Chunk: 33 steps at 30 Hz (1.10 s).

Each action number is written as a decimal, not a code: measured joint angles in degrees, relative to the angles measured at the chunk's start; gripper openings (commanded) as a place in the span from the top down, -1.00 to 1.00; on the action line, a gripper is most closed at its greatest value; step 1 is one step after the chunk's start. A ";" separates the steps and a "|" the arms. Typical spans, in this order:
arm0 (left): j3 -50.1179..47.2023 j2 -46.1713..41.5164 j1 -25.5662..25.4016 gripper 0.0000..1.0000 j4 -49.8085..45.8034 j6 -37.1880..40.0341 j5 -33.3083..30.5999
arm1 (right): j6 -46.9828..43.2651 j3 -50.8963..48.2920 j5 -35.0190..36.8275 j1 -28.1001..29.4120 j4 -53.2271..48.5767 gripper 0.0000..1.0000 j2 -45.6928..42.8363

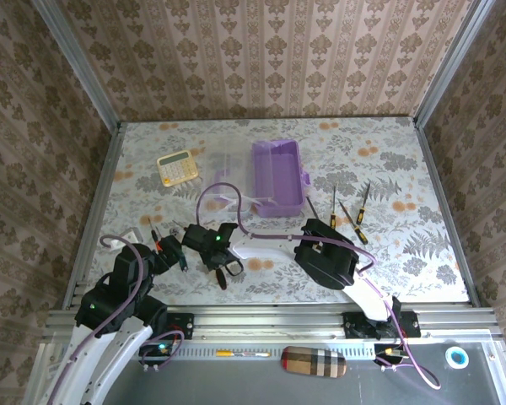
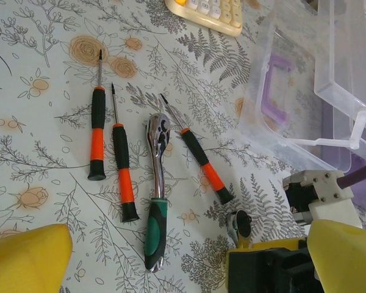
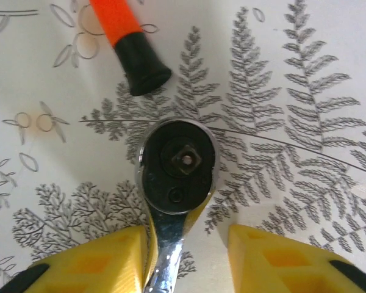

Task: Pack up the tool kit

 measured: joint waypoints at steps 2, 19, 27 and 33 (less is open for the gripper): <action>0.00 0.00 0.00 -1.00 0.00 0.00 -0.02 | 0.04 0.00 0.09 -0.02 -0.24 0.52 0.02; 0.13 0.79 0.00 -1.00 0.57 0.02 -1.31 | -3.58 -8.11 0.63 0.00 2.47 0.85 -8.39; 5.07 4.15 0.00 -1.00 0.92 0.63 -1.95 | -5.99 -8.46 2.45 -0.26 2.58 0.87 -17.29; 9.97 4.98 0.02 -1.00 2.19 1.70 -2.75 | -7.78 -7.30 4.04 -1.31 0.28 0.87 -21.11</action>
